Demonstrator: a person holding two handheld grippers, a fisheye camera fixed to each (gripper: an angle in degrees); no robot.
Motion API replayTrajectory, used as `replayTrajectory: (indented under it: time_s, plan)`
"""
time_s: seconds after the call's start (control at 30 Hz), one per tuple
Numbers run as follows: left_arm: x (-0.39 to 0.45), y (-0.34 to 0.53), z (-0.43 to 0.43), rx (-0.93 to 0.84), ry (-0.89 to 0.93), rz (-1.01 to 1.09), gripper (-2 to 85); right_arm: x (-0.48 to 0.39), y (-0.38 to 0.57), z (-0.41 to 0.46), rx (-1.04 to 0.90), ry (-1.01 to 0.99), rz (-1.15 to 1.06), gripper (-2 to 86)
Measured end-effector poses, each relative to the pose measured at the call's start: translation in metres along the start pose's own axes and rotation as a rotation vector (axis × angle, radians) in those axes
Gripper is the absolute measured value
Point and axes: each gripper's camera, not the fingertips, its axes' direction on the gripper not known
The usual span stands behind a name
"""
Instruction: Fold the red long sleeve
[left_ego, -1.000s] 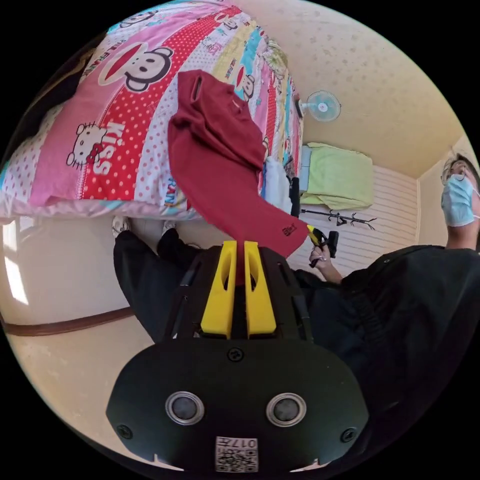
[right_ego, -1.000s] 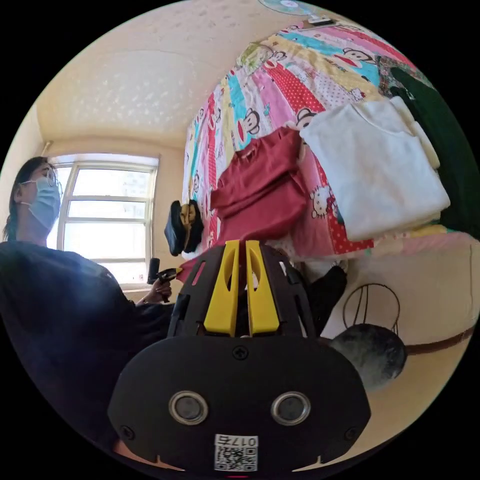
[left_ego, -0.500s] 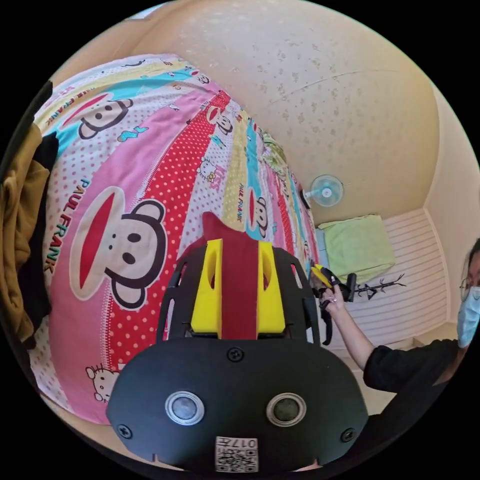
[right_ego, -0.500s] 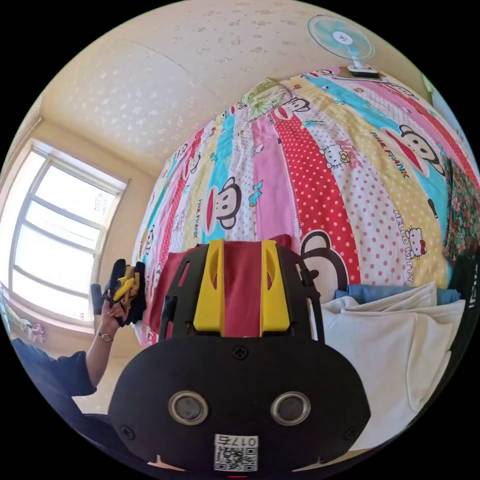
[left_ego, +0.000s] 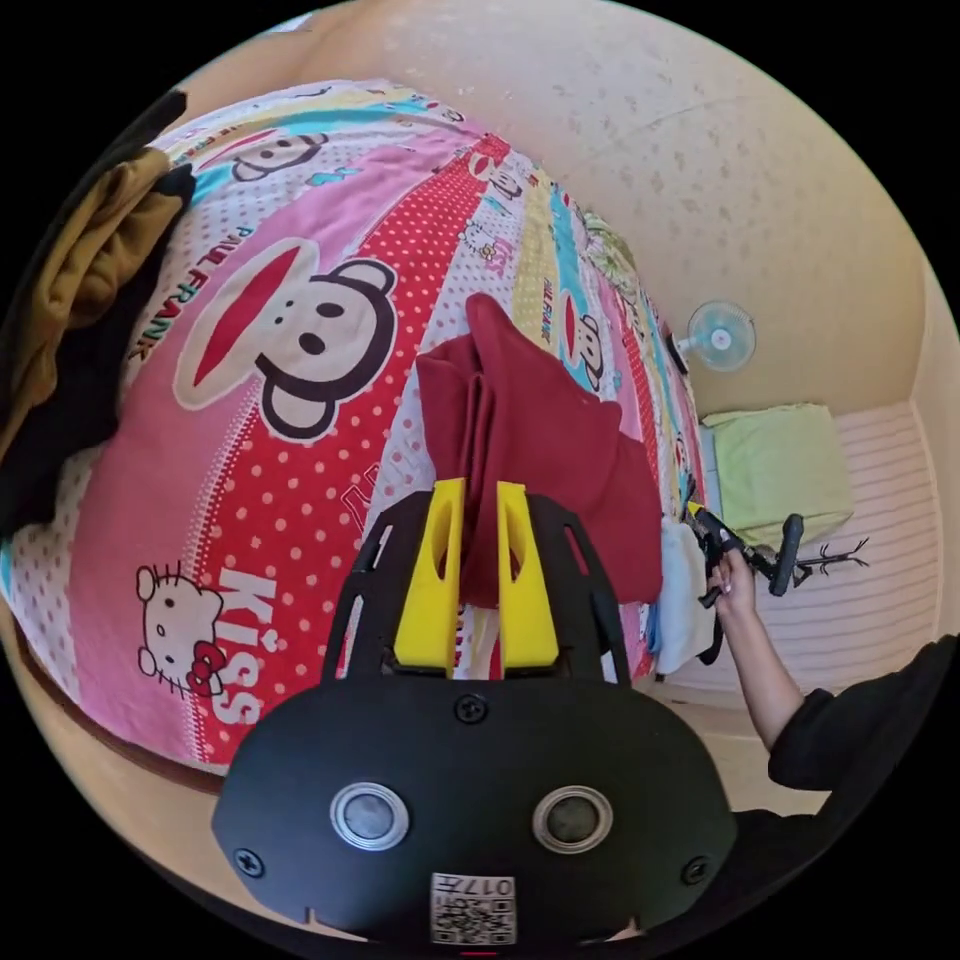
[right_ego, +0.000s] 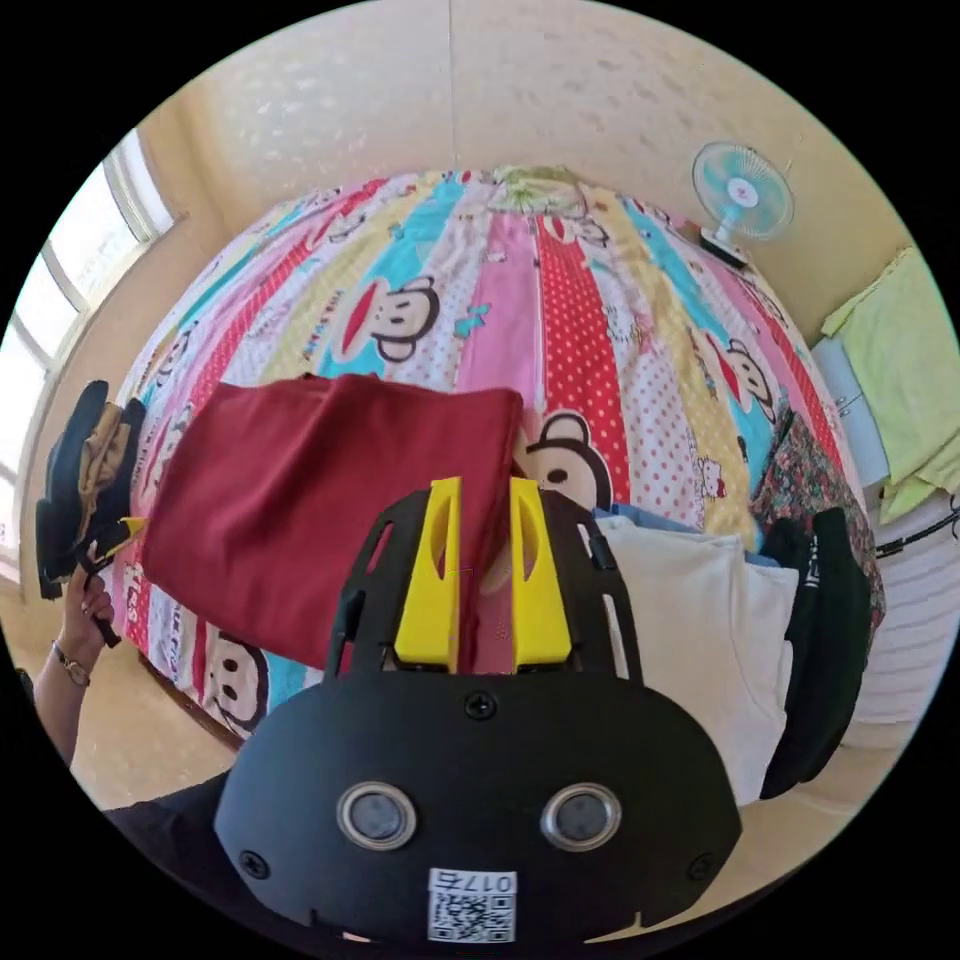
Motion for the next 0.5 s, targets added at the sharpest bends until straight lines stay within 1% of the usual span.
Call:
replayTrajectory:
  time_s: [0.07, 0.13, 0.17, 0.2, 0.27, 0.33, 0.37, 0.4, 0.47, 0.5]
  plan:
    - [-0.003, 0.013, 0.004, -0.050, -0.014, -0.062, 14.6, -0.035, -0.009, 0.005, 0.002, -0.153, -0.058, 9.0]
    - [-0.007, 0.023, 0.014, -0.068, 0.008, -0.104, 16.5, -0.063, -0.008, 0.023, -0.005, -0.245, -0.104, 9.6]
    - [-0.011, 0.028, 0.023, -0.086, 0.025, -0.142, 16.6, -0.077, -0.005, 0.045, -0.043, -0.280, -0.114, 9.7]
    - [-0.013, 0.029, 0.028, -0.095, 0.037, -0.155, 16.3, -0.082, -0.004, 0.059, -0.085, -0.286, -0.112, 9.6]
    - [-0.019, 0.029, 0.045, -0.117, 0.103, -0.209, 14.0, -0.094, 0.012, 0.122, -0.309, -0.225, -0.130, 9.3]
    - [-0.014, 0.027, 0.041, -0.064, 0.109, -0.208, 11.2, -0.091, 0.020, 0.117, -0.235, -0.213, -0.191, 9.0]
    - [-0.005, 0.024, 0.036, -0.033, 0.121, -0.173, 8.9, -0.084, 0.020, 0.112, -0.260, -0.215, -0.209, 9.0]
    - [0.002, 0.022, 0.033, -0.022, 0.130, -0.154, 7.6, -0.079, 0.020, 0.107, -0.265, -0.213, -0.203, 8.9]
    - [0.046, 0.013, 0.019, 0.029, 0.233, -0.008, 5.0, -0.041, 0.036, 0.073, -0.177, -0.240, -0.119, 8.9]
    - [0.060, 0.011, 0.018, 0.029, 0.252, 0.033, 4.9, -0.029, 0.042, 0.064, -0.158, -0.256, -0.089, 8.8]
